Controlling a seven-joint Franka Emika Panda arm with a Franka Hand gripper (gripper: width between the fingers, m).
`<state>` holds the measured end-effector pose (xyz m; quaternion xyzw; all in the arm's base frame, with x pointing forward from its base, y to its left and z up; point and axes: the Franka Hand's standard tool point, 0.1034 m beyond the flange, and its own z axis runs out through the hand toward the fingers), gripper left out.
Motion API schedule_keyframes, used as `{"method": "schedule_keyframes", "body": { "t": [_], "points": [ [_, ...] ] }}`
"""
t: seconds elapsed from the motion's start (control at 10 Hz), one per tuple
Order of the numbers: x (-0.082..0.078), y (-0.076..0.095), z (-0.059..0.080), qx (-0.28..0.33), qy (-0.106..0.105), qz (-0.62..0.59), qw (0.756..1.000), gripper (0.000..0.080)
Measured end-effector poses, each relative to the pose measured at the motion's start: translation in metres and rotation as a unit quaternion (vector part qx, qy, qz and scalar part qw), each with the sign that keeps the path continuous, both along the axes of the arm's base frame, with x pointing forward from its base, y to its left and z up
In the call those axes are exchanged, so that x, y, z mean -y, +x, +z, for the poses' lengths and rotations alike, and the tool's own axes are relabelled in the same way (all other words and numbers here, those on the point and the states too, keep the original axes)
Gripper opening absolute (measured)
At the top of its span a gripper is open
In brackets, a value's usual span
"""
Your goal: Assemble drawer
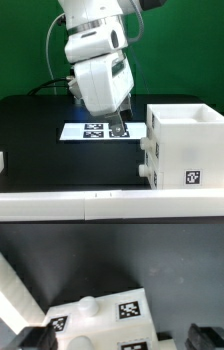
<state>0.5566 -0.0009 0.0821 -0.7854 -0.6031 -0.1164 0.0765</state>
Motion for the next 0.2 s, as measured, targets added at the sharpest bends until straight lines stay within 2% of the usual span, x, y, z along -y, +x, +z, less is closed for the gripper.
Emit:
{"method": "schedule_keyframes", "body": {
  "t": [0.2],
  "points": [
    [0.0002, -0.0003, -0.0007, -0.001, 0.000, 0.000, 1.000, 0.0649]
  ]
}}
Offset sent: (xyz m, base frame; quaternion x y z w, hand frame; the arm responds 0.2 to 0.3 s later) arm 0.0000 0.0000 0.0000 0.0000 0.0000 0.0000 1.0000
